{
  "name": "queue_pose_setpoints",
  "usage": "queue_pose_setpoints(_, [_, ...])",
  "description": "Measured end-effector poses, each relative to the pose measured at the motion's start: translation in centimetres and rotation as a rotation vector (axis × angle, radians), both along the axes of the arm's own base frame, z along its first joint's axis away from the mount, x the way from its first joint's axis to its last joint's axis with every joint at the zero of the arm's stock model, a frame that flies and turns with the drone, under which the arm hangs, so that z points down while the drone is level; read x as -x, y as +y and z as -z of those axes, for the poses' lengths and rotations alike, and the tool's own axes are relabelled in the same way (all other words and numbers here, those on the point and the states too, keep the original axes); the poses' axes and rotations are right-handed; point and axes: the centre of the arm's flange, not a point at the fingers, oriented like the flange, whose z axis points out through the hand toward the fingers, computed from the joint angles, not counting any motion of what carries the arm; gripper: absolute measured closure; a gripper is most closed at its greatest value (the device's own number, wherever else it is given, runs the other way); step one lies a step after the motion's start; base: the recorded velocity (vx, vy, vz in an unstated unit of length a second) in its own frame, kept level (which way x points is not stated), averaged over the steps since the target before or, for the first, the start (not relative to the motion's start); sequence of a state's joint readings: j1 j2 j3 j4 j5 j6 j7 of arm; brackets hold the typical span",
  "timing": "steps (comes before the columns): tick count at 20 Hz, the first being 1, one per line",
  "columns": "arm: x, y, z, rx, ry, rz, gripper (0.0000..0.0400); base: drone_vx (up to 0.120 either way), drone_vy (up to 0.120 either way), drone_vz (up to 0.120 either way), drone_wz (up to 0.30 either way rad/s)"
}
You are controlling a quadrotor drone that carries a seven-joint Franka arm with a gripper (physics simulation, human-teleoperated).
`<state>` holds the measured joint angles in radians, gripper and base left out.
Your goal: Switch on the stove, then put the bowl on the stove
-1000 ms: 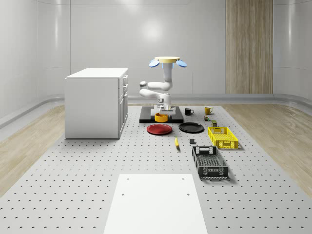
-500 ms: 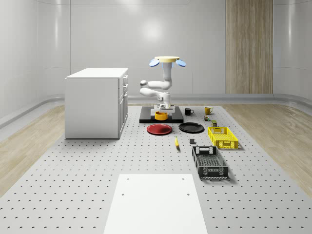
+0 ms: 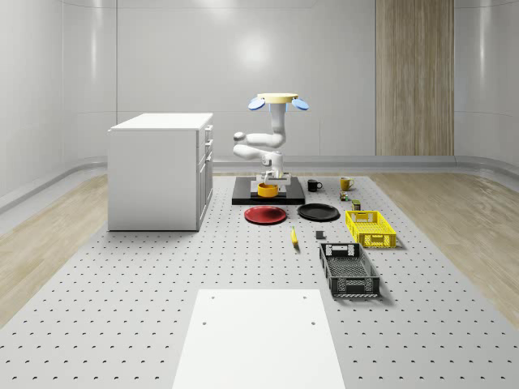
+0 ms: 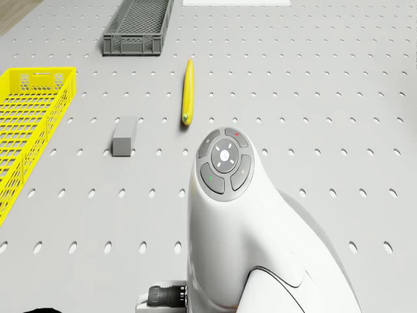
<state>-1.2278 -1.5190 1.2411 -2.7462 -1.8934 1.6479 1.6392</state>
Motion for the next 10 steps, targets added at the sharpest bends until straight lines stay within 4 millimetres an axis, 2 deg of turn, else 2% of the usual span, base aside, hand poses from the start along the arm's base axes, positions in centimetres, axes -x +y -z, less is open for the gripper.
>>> queue_pose_setpoints(10, [0.0,0.0,0.0,0.0,0.0,0.0,0.03,-0.12,0.0,0.0,0.0])
